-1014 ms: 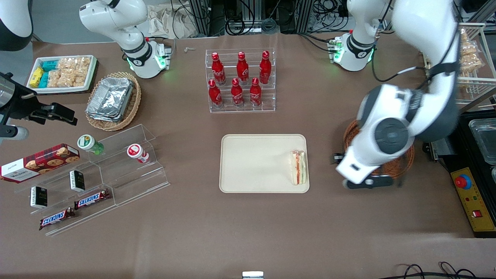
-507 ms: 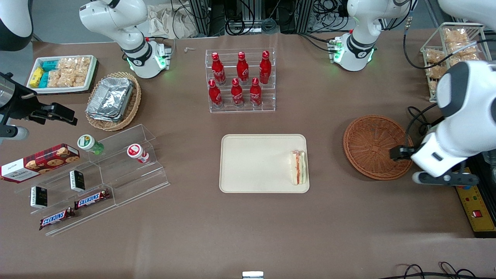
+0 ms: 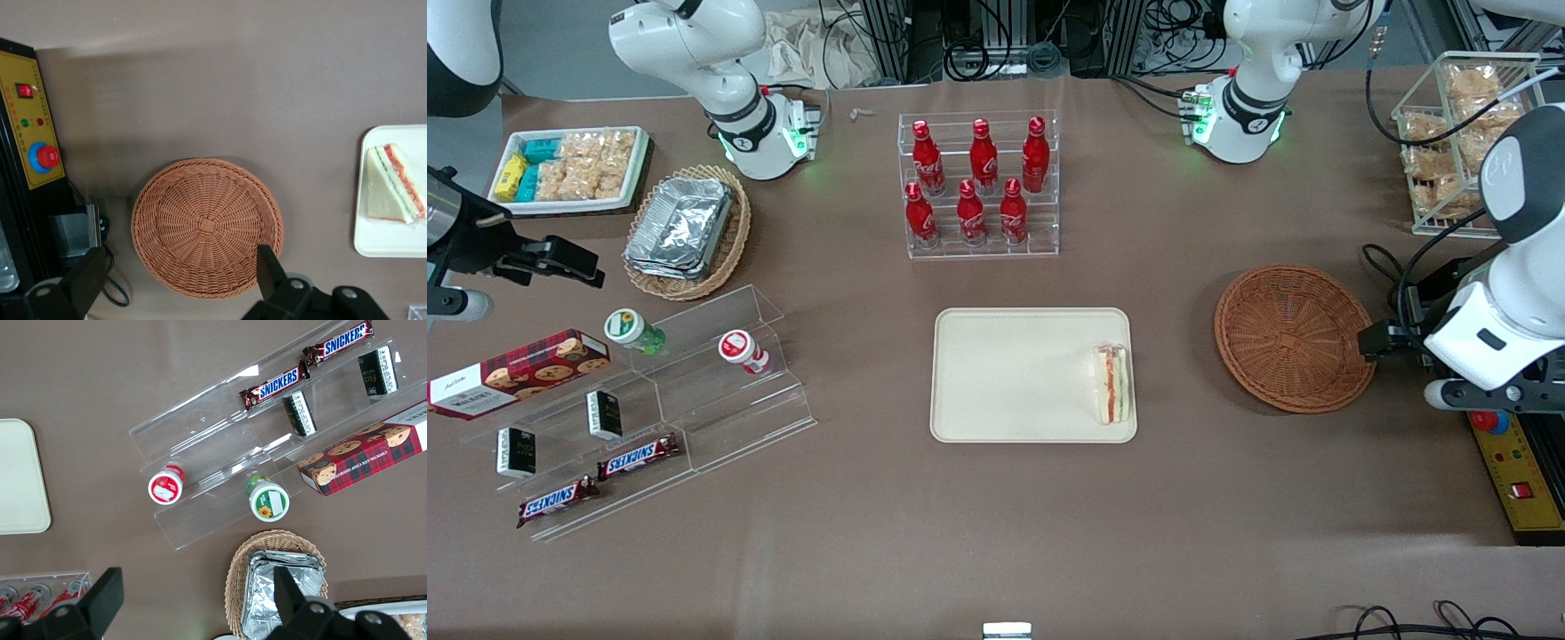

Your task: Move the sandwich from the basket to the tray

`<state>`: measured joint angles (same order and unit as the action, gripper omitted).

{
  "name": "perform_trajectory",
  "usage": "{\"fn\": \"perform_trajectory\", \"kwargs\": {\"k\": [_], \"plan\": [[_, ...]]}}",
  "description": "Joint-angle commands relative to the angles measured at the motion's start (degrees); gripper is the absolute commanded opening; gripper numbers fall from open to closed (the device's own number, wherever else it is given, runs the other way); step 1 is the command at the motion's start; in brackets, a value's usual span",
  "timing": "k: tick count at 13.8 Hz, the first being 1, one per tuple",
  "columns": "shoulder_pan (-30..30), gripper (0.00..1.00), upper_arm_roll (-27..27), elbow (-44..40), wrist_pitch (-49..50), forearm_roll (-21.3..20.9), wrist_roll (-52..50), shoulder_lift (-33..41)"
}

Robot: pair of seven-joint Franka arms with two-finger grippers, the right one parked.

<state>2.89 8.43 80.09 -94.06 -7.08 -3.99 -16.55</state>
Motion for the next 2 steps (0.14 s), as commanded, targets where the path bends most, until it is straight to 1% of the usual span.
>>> {"fn": "perform_trajectory", "kwargs": {"k": [1,2], "plan": [[0.6,1.00,0.4,-1.1,1.2,0.5,-2.0,0.1],[0.6,1.00,0.4,-1.1,1.2,0.5,-1.6,0.1]]}}
